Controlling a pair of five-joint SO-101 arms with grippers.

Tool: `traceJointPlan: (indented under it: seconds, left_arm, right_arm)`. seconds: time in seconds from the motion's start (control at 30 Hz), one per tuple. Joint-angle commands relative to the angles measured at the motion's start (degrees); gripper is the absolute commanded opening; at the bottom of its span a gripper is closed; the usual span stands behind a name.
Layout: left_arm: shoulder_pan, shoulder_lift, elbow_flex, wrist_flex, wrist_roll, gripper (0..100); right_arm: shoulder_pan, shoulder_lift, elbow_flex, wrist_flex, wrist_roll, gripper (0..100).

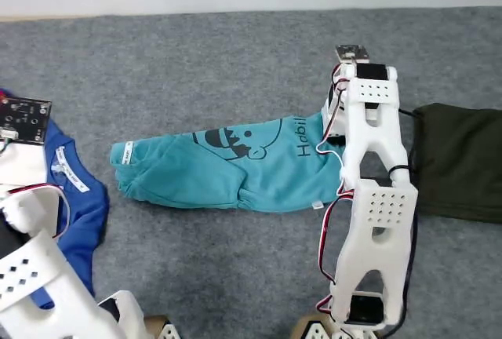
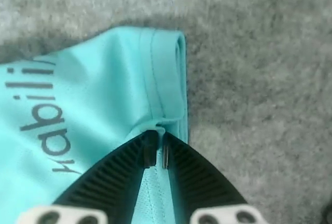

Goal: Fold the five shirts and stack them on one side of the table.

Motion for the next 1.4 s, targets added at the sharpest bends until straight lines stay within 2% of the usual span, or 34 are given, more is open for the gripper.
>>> traceJointPlan:
  seconds: [0.0,0.2,0.37,0.47,0.7,0.87,1.13,1.37]
  left_arm:
    - [0.3,-0.6,-0.1,-1.1,-0.4,0]
    - [0.3,-0.7,-0.1,-1.1,-0.4,0]
    - [0.3,-0.5,-0.1,-1.1,-0.4,0]
    - [0.3,-0.5,-0.1,-1.1,-0.4,0]
    - [0.3,-0.6,-0.1,-1.1,-0.4,0]
    - [0.3,-0.4,-0.1,-1.1,-0.4,0]
    - [0.3,-0.4,-0.1,-1.1,-0.4,0]
    - [0.3,-0.3,0.0,-1.1,-0.4,0]
  right_arm:
    - [-0.7,-1.1,-2.7,-2.8,0.6,3.8]
    - [-0.3,-0.6,-2.7,0.0,0.6,5.0]
    - [-0.3,-2.9,-3.1,4.4,0.3,22.3]
    - [-0.2,-5.3,-3.3,5.7,0.2,26.6]
    - [0.1,-6.9,-3.0,6.9,-2.0,26.3]
    - [-0.4,-2.7,-3.0,6.9,-2.3,26.2]
    - [-2.9,2.8,-3.2,6.3,-2.3,10.4]
    - [-3.2,2.6,-3.4,6.4,-2.4,9.1]
